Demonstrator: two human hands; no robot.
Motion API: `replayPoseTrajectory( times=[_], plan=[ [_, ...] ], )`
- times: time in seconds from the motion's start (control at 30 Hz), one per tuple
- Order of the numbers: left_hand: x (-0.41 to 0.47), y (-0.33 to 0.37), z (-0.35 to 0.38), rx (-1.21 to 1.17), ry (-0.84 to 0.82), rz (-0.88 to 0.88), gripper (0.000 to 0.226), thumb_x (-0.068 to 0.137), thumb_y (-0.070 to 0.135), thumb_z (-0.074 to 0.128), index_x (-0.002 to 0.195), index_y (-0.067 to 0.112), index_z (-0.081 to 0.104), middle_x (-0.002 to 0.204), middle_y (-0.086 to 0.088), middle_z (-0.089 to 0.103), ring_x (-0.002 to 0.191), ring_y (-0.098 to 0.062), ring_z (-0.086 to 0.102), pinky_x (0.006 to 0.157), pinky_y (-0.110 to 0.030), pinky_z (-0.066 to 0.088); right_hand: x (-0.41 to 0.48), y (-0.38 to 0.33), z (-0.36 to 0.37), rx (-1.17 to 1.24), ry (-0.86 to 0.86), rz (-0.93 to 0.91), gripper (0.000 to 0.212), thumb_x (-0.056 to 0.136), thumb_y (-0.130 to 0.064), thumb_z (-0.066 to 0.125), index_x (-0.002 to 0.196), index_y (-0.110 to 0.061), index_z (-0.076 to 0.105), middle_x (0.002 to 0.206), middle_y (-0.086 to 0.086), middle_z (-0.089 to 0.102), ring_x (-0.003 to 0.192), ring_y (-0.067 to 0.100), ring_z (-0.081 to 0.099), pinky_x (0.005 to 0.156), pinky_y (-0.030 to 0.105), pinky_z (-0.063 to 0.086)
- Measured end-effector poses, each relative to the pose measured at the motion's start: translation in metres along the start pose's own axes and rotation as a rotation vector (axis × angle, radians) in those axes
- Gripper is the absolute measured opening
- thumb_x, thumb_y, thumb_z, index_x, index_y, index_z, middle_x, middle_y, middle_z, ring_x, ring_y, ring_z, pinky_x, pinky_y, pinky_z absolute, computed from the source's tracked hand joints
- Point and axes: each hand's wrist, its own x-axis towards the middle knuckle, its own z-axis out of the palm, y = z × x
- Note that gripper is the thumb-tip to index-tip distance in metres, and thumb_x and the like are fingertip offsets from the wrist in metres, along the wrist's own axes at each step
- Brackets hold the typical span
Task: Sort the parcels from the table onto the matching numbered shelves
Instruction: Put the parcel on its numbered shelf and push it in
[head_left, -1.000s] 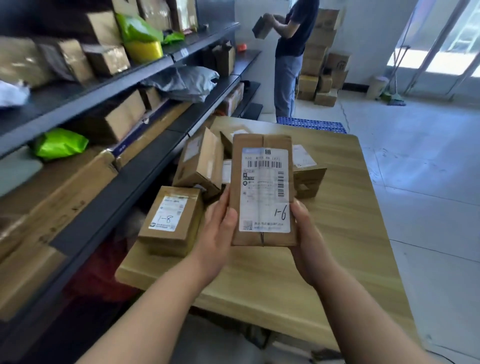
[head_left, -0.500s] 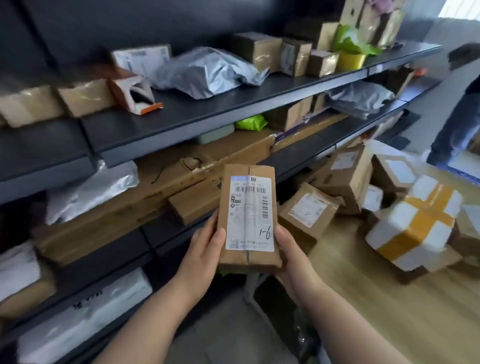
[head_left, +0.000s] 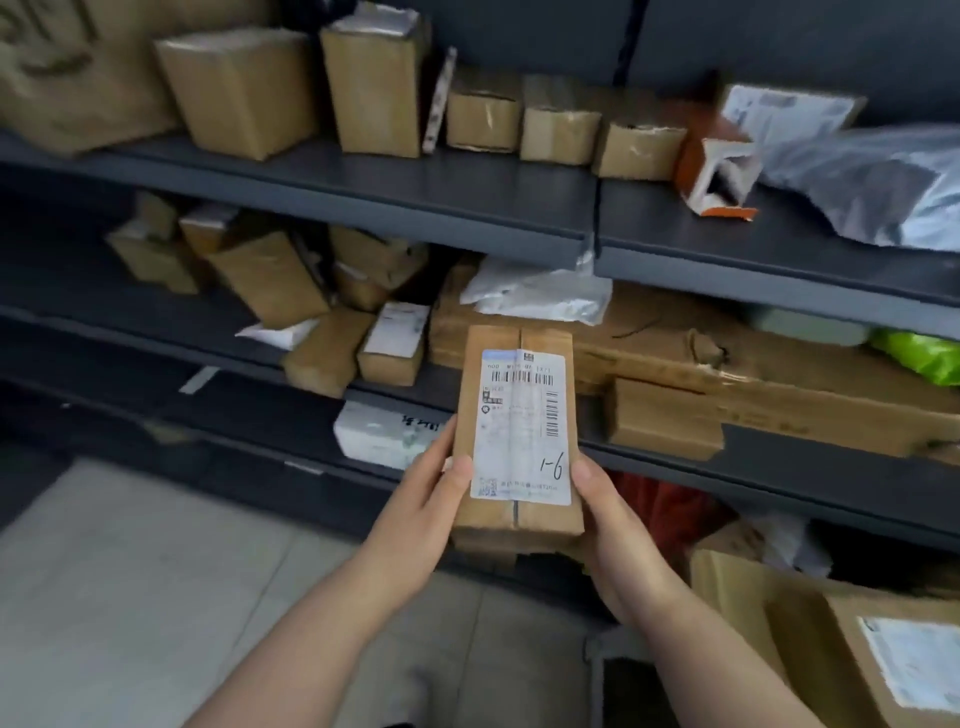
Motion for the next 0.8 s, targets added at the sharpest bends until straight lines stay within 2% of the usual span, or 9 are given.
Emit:
replayPoseTrajectory(
  times=[0.13,0.23,0.33,0.5,0.63,0.8],
  plan=[
    [-0.031,-0.012,-0.045,-0.036,0.21,0.013,0.038,0.091,0.052,0.046,0.128,0.05,0.041,0.125,0.036,0.055,0.12,0.012,0.048,0.097,-0.012,0.04,0.023,-0.002,0.051,-0.085,-0.201,0.016,0.072,0.076,-0.071,0.052,0.14,-0.041,0.042,0.131,-0.013,0.06,0.121,0.01,0.056,0.104,0.045,0.043],
    [-0.056,-0.014,-0.09,-0.067,0.358,0.015,0.045,0.092,0.049,0.041,0.137,0.043,0.04,0.129,0.032,0.054,0.123,0.011,0.046,0.098,-0.011,0.039,0.04,-0.008,0.105,-0.137,-0.343,0.051,0.068,0.077,-0.069,0.05,0.139,-0.043,0.041,0.128,-0.015,0.061,0.12,0.011,0.057,0.102,0.044,0.046],
    [-0.077,-0.013,-0.14,-0.106,0.479,0.021,0.047,0.091,0.044,0.04,0.138,0.039,0.037,0.122,0.037,0.056,0.116,0.016,0.048,0.086,-0.002,0.039,0.059,-0.013,0.167,-0.153,-0.462,0.056,0.061,0.083,-0.065,0.051,0.138,-0.04,0.043,0.125,-0.014,0.064,0.115,0.009,0.061,0.099,0.042,0.047],
    [-0.101,-0.013,-0.235,-0.07,0.666,0.025,0.054,0.085,0.045,0.039,0.139,0.038,0.038,0.114,0.04,0.058,0.109,0.02,0.05,0.078,0.002,0.038,0.092,-0.018,0.281,-0.165,-0.592,0.035,0.085,0.063,-0.072,0.061,0.138,-0.035,0.045,0.123,-0.01,0.066,0.111,0.008,0.063,0.093,0.039,0.05],
    [-0.127,-0.018,-0.317,0.003,0.779,0.003,0.057,0.088,0.05,0.038,0.144,0.041,0.034,0.13,0.032,0.052,0.114,0.02,0.046,0.081,0.003,0.036,0.113,-0.016,0.374,-0.178,-0.689,0.042,0.081,0.063,-0.074,0.065,0.134,-0.037,0.048,0.12,-0.011,0.067,0.109,0.008,0.064,0.094,0.04,0.05],
    [-0.163,-0.021,-0.396,0.015,0.94,0.026,0.049,0.086,0.051,0.038,0.135,0.049,0.035,0.114,0.049,0.05,0.11,0.027,0.043,0.079,0.006,0.033,0.133,-0.005,0.48,-0.239,-0.833,0.035,0.068,0.073,-0.072,0.057,0.133,-0.043,0.049,0.125,-0.013,0.064,0.117,0.011,0.059,0.102,0.049,0.045]
  ],
)
